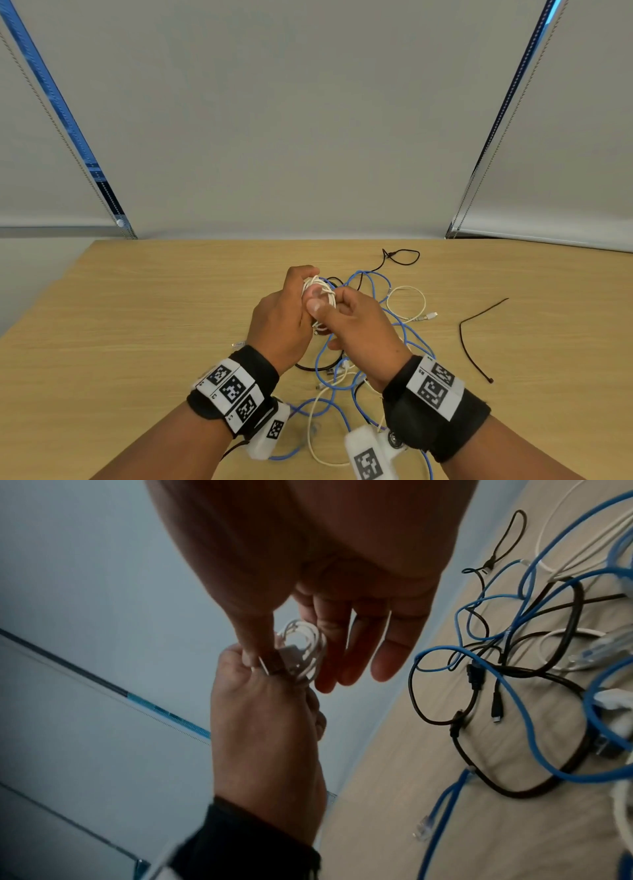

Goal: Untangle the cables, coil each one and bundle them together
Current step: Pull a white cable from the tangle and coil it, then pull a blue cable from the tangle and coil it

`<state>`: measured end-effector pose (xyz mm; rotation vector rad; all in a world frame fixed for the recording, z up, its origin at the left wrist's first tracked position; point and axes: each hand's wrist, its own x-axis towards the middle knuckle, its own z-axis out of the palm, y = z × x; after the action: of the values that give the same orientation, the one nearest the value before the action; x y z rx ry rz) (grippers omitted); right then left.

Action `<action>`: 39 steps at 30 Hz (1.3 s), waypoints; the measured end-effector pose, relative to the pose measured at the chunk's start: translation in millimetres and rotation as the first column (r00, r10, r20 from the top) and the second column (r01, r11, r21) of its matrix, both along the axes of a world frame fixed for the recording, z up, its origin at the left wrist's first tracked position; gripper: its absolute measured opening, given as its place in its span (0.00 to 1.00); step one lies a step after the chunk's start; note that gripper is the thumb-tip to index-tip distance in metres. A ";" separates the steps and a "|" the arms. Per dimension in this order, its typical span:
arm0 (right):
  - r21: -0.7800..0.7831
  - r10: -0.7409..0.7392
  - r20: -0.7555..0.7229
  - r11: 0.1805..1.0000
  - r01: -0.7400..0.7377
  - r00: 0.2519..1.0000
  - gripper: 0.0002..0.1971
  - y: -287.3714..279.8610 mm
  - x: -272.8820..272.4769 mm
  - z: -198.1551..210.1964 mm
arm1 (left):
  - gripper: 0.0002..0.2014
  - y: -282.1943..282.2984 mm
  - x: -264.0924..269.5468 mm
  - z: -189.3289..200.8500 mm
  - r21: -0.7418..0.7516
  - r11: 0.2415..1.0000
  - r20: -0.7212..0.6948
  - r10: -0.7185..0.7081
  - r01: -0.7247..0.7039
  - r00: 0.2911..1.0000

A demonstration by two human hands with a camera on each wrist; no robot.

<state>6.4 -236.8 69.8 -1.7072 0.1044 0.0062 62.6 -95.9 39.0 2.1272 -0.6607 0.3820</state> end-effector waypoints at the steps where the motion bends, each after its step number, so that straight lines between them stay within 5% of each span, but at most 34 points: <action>1: -0.001 0.019 -0.026 1.000 -0.019 0.999 0.07 -1.9 1.8 -0.2 | 0.11 0.7 0.5 -1.9 -0.012 1.000 -0.030 -0.011 0.010 0.999; 3: 0.006 0.057 -0.089 0.998 -0.056 0.994 0.01 -8.2 6.6 -0.5 | 0.06 1.9 2.9 -4.3 -0.069 0.998 -0.097 -0.015 0.008 0.995; 7: -0.071 0.101 -0.154 0.991 -0.113 0.983 0.07 -24.4 14.9 -5.0 | 0.05 6.2 7.1 -1.8 -0.188 0.982 -0.321 -0.059 -0.003 0.945; 11: 0.022 0.215 -0.166 0.976 -0.214 0.962 0.13 -39.6 21.0 -8.1 | 0.07 16.6 13.6 4.4 -0.326 0.944 -0.557 -0.236 0.052 0.797; 16: 0.203 0.270 -0.184 0.951 -0.233 0.945 0.10 -40.4 30.5 -16.2 | 0.05 38.0 18.8 4.1 -0.536 0.843 -0.674 -0.466 0.054 0.573; 20: 0.144 0.185 -0.220 0.977 -0.156 0.958 0.06 -15.9 36.5 -28.2 | 0.02 47.0 20.8 -8.0 -0.309 0.950 -0.680 -0.191 -0.040 0.708; 24: 0.048 0.112 -0.205 0.993 -0.104 0.972 0.04 9.5 48.9 -34.9 | 0.03 54.4 25.3 -21.8 -0.201 0.961 -0.612 0.027 -0.188 0.790; 28: -0.001 0.120 -0.270 0.992 -0.125 0.955 0.07 18.8 64.9 -36.9 | 0.05 76.4 37.8 -31.8 -0.161 0.951 -0.639 0.102 -0.263 0.762; 31: -0.126 0.125 -0.281 0.978 -0.166 0.952 0.08 12.4 73.8 -40.2 | 0.09 102.0 58.2 -41.7 -0.168 0.899 -0.722 0.166 -0.404 0.672; 35: -0.430 0.201 -0.321 0.839 -0.332 0.925 0.07 2.6 73.6 -53.0 | 0.09 134.5 82.8 -60.2 -0.110 0.820 -0.764 0.292 -0.562 0.575; 37: -0.469 0.241 -0.398 0.776 -0.422 0.885 0.06 5.8 69.9 -63.3 | 0.07 143.6 89.9 -67.8 0.017 0.830 -0.735 0.389 -0.558 0.556; 39: -0.349 0.273 -0.491 0.808 -0.474 0.827 0.08 13.2 64.8 -74.8 | 0.18 145.0 87.2 -73.2 0.221 0.842 -0.657 0.501 -0.492 0.563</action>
<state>71.2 -223.6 -5.0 -2.1573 0.0788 0.7141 149.8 49.1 -34.3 2.2144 0.4094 -0.1613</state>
